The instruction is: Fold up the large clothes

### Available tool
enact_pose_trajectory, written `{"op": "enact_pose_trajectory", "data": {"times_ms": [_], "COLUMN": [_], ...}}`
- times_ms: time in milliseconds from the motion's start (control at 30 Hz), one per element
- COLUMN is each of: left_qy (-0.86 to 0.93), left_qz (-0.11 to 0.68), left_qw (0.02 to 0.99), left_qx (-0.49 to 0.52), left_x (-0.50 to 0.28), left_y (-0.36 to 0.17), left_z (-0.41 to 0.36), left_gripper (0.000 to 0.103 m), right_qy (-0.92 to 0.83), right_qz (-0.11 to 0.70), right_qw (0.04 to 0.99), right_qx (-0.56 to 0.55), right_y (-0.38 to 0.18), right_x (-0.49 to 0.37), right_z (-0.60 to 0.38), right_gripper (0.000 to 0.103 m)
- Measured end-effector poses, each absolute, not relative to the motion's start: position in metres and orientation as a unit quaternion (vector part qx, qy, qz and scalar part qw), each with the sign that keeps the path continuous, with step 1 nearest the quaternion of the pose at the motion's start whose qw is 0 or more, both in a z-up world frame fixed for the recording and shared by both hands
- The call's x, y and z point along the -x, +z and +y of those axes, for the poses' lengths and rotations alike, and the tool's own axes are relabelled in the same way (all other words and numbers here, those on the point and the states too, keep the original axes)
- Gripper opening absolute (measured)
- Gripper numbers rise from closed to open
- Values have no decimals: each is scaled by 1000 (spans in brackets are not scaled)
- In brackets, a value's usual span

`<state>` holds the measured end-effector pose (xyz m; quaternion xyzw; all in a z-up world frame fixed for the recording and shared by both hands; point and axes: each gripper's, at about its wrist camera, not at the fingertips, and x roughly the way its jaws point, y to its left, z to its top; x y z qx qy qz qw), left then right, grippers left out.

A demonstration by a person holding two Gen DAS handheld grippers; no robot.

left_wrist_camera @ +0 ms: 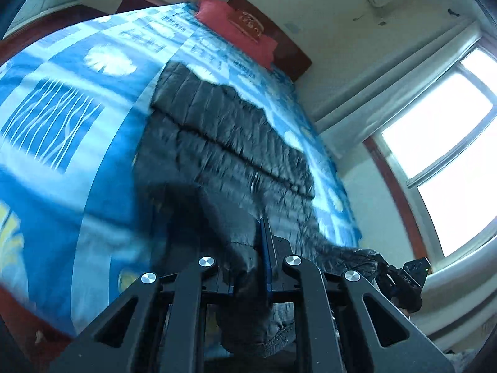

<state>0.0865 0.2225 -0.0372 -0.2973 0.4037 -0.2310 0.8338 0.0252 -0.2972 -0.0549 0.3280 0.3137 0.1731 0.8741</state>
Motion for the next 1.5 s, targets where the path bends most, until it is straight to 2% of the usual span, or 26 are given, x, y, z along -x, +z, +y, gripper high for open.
{"op": "enact_pose_trajectory", "data": {"times_ms": [233, 433, 767, 967, 1067, 1167, 1233, 1267, 1300, 1333, 1367, 1433, 1500], "left_qy": [-232, -217, -158, -147, -155, -164, -167, -166, -168, -171, -175, -182, -189], "left_qz": [387, 405, 471, 491, 489, 487, 487, 486, 483, 481, 476, 463, 451], "left_qw": [840, 820, 796, 797, 801, 796, 793, 792, 791, 790, 790, 793, 796], "left_qx": [302, 341, 345, 319, 309, 320, 328, 332, 336, 340, 344, 350, 356], "left_x": [-172, -268, -404, -436, -437, -434, -432, -432, -431, -432, -430, -427, -423], "left_y": [-21, -35, -113, -147, -150, -146, -139, -135, -130, -126, -121, -109, -100], "left_z": [221, 226, 217, 207, 206, 210, 212, 213, 214, 213, 214, 216, 217], "left_gripper": [13, 13, 13, 13, 15, 17, 22, 23, 28, 37, 41, 53, 58], "right_qy": [176, 162, 101, 68, 71, 77, 77, 79, 84, 89, 90, 91, 93], "right_qz": [290, 299, 364, 414, 407, 403, 401, 397, 393, 381, 375, 375, 374], "right_qw": [883, 867, 846, 829, 828, 831, 833, 834, 833, 837, 842, 847, 851], "right_qx": [-324, -364, -376, -371, -379, -376, -373, -375, -380, -383, -378, -364, -356], "right_y": [-24, -31, -108, -173, -181, -175, -168, -164, -160, -155, -148, -140, -135], "right_x": [-134, -243, -384, -426, -426, -420, -416, -413, -410, -405, -400, -395, -390], "right_z": [-303, -312, -312, -311, -313, -314, -315, -317, -318, -319, -319, -317, -317], "right_gripper": [11, 11, 12, 12, 12, 17, 20, 25, 49, 61, 67, 67, 67]}}
